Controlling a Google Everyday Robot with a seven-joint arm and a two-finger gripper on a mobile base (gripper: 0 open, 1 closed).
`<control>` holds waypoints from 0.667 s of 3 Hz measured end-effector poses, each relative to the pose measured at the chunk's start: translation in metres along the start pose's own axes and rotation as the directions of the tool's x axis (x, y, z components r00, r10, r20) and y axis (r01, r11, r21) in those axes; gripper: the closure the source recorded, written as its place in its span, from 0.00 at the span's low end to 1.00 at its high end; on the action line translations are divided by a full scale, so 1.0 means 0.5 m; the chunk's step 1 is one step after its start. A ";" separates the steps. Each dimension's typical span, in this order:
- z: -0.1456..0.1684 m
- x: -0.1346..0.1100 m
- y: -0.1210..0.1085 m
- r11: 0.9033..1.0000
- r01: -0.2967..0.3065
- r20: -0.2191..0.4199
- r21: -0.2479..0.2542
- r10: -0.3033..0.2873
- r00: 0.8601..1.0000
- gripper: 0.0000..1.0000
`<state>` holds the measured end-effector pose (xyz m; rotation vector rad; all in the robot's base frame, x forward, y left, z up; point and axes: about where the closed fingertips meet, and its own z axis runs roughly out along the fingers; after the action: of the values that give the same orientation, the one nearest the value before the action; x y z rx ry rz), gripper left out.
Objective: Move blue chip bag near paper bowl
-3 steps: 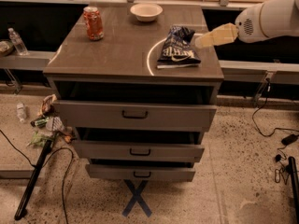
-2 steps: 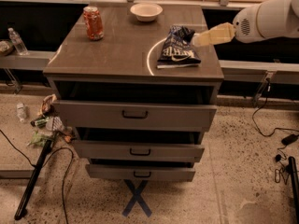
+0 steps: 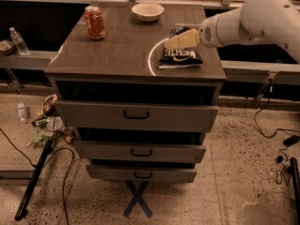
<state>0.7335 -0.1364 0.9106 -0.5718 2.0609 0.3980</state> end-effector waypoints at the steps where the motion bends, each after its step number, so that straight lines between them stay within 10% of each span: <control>1: 0.069 0.010 0.018 1.000 0.008 0.006 -0.025 -0.007 1.000 0.00; 2: 0.143 0.029 0.014 0.999 0.011 0.011 -0.036 -0.011 1.000 0.21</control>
Offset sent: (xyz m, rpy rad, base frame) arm 0.0583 0.0428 -0.0702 0.0141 -0.0110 0.0297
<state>0.7731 -0.0990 0.8618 -0.6012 2.0426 0.4318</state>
